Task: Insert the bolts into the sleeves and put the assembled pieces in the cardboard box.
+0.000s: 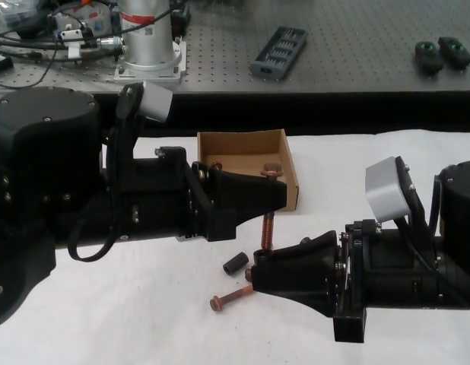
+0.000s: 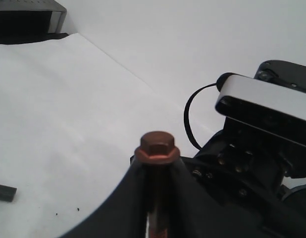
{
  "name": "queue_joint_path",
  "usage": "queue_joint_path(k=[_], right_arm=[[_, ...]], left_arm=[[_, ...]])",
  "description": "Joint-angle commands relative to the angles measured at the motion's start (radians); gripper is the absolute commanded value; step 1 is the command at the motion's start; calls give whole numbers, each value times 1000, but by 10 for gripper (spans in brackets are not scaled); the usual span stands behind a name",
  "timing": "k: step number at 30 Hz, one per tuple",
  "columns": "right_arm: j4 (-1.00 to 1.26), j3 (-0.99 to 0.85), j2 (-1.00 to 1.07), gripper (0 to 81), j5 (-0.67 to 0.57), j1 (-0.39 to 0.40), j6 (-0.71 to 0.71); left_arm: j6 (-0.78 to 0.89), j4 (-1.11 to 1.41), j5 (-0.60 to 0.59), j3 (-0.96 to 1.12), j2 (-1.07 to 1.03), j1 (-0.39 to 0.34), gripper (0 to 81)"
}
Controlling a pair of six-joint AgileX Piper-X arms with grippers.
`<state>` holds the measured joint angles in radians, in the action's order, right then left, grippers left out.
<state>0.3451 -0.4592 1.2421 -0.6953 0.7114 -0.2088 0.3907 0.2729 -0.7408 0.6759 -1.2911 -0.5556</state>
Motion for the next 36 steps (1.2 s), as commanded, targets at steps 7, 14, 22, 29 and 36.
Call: queue_joint_path(k=[7, 14, 22, 29, 36], right_arm=[[21, -13, -1, 7, 34, -2, -17], [68, -13, -1, 7, 59, -2, -61], [114, -13, -1, 6, 41, -2, -97], [142, -13, -1, 6, 37, -5, -144], [248, -13, -1, 6, 67, -26, -226]], left_arm=[[-1, 14, 5, 7, 3, -3, 6], [-1, 14, 5, 7, 3, -3, 6], [3, 14, 5, 7, 3, -3, 6], [17, 14, 5, 7, 3, -3, 6], [15, 14, 64, 7, 3, -3, 6]])
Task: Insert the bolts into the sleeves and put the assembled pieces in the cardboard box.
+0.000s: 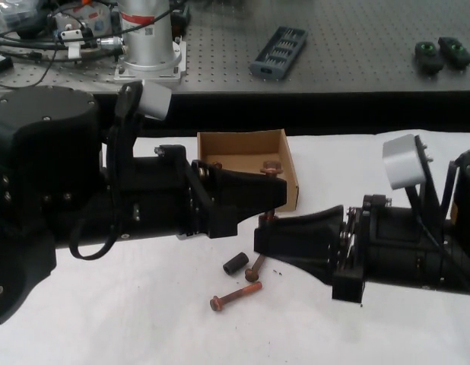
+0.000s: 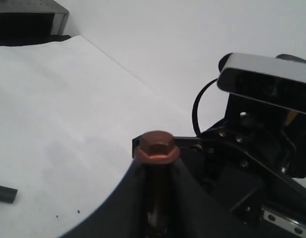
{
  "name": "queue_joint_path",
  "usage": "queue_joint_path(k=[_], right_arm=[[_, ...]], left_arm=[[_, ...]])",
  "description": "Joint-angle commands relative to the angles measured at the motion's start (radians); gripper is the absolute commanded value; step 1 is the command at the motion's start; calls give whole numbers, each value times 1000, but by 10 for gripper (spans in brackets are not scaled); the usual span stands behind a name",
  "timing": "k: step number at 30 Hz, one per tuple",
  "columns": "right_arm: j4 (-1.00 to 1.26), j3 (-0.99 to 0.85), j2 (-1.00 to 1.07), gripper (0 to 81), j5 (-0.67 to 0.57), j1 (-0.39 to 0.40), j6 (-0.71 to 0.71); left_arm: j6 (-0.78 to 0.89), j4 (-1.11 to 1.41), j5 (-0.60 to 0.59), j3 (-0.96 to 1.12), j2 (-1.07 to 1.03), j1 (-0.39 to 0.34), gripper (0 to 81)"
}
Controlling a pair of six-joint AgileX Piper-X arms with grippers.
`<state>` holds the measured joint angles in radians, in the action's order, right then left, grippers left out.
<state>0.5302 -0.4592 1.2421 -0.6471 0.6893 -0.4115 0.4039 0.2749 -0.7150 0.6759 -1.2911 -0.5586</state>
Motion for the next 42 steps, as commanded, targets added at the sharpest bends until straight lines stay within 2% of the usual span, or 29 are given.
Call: queue_joint_path(k=[1, 15, 17, 20, 22, 23, 29, 32, 37, 42], right_arm=[[70, -13, -1, 6, 28, -7, -37], [75, -13, -1, 6, 32, -6, -60], [75, -13, -1, 6, 32, -6, -60], [75, -13, -1, 6, 32, -6, -60], [75, -13, -1, 6, 23, -13, -60], [75, -13, -1, 6, 17, -19, -60], [73, -13, -1, 2, 16, -49, -42], [17, -28, -1, 43, 16, -76, -36], [-147, -125, 63, 43, -48, -114, 108], [-181, -295, 245, 43, -52, -141, 128]], left_arm=[[2, 12, 37, 7, 3, 0, 6], [-6, 12, 38, 7, 3, 0, 5], [-38, 12, 38, 7, 3, 0, 81], [-82, 12, 42, 7, 3, 0, 329], [-102, 12, 87, 7, 3, 0, 489], [-111, 12, 123, 7, 3, 0, 531], [-204, 19, 146, 10, 7, 2, 547], [-201, 19, 186, 18, 8, 20, 547], [-188, 19, 238, 46, 21, 98, 546], [-151, -20, 237, 51, 92, 181, 546]])
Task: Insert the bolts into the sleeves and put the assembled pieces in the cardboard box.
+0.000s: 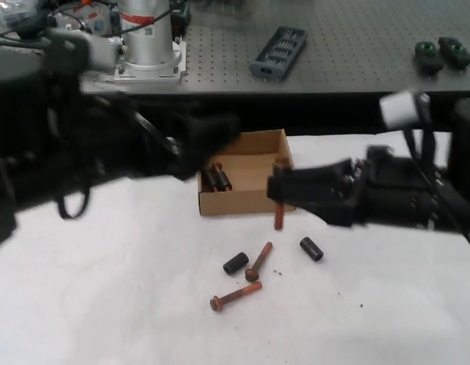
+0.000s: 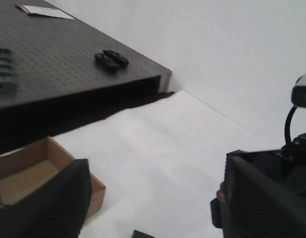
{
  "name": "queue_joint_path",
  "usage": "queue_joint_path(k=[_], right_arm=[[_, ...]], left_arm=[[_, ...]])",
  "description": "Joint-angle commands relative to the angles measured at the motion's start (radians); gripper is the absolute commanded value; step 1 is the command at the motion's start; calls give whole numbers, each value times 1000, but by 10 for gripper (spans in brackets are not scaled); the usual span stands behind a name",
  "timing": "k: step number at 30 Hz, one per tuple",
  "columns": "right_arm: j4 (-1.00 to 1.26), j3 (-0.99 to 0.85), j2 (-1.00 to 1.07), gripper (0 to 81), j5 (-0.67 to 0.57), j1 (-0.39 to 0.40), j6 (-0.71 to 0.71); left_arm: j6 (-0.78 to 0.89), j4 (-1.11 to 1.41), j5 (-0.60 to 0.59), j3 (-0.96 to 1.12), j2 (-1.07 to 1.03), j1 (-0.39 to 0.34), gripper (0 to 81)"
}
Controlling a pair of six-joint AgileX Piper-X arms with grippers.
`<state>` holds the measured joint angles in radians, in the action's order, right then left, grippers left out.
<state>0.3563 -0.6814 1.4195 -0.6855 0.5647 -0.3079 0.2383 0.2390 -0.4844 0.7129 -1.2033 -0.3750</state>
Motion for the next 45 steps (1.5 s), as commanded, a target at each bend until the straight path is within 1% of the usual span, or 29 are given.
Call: queue_joint_path(k=[1, 5, 9, 11, 14, 19, 23, 27, 29, 32, 34, 42, 43, 45], right_arm=[[-7, -117, 112, 43, -14, -21, 25], [-38, -305, 283, 43, -14, -47, -22], [-164, -520, 439, 43, 8, -67, -54], [-248, -626, 506, 43, 51, -72, -72], [-373, -756, 583, 43, 157, -73, -154], [-518, -900, 670, 43, 259, -73, -231], [-645, -940, 696, 43, 333, -73, -239], [-757, -940, 705, 43, 374, -73, -237], [-772, -940, 709, 43, 365, -73, -237], [-770, -940, 709, 43, 362, -69, -237], [-760, -940, 709, 43, 362, -63, -237], [-765, -940, 723, 43, 360, -28, -237], [-770, -940, 725, 39, 359, -26, -237], [-778, -940, 726, 0, 354, -22, -237]], left_arm=[[14, -11, 7, 14, 24, 9, 546], [14, -157, 1, 14, 105, 21, 546], [14, -317, -31, 12, 184, 18, 543], [14, -376, -45, 12, 214, 18, 509], [14, -422, -58, 12, 246, 18, 456], [14, -425, -62, 12, 263, 18, 443], [14, -425, -58, 12, 263, 18, 443], [9, -425, -28, -25, 263, 18, 412], [10, -425, -26, -64, 263, 18, 401], [10, -416, -82, -114, 263, 18, 401], [10, -416, -86, -137, 263, 10, 401], [10, -416, -86, -146, 263, -73, 401], [10, -416, -86, -146, 263, -84, 401], [10, -416, -86, -146, 263, -100, 401]])
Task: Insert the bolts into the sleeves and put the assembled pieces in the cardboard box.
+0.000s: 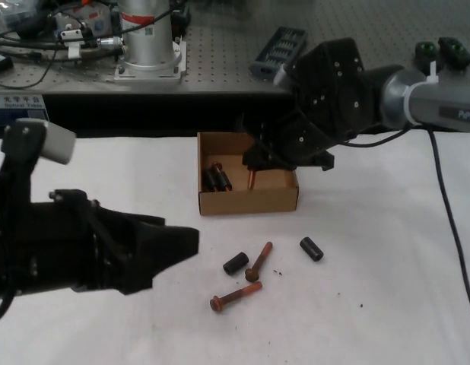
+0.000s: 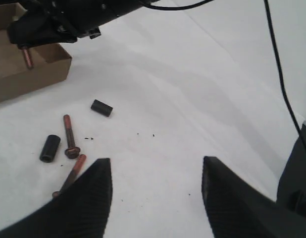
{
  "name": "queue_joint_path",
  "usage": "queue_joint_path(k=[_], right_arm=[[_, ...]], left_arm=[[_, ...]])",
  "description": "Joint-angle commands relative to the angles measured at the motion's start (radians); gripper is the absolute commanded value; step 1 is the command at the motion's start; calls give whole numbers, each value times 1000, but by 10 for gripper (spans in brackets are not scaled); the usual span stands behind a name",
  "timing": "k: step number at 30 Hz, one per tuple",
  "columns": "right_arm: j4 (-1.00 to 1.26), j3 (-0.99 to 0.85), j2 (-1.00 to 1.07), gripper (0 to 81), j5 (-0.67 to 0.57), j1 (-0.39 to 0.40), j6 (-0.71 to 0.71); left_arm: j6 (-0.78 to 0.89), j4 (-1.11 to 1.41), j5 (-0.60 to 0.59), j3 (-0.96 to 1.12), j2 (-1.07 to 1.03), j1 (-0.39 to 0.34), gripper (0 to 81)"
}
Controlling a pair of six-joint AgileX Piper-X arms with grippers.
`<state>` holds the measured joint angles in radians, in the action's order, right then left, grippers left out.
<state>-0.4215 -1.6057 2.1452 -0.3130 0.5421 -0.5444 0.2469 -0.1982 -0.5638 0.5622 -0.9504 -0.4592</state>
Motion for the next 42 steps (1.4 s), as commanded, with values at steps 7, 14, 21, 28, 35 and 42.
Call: queue_joint_path(k=[7, 14, 21, 28, 35, 42], right_arm=[[-22, -15, 0, 393, -18, 2, 0], [-21, -15, -5, 364, -18, -16, 5], [-150, -15, -49, 365, -81, -38, 87], [-384, -13, -141, 283, -24, -41, 343], [-479, -13, -186, 284, 56, -2, 425], [-510, 80, -245, 284, 56, 11, 499]], left_arm=[[1, 21, -2, 5, 10, -30, 401], [1, 21, -2, 5, 10, -30, 401], [-14, 21, 72, 5, 9, -30, 401], [-93, 21, 89, 5, -40, -30, 401], [-93, 21, 89, 9, -191, -45, 401], [-134, 21, 89, 51, -282, -86, 401]])
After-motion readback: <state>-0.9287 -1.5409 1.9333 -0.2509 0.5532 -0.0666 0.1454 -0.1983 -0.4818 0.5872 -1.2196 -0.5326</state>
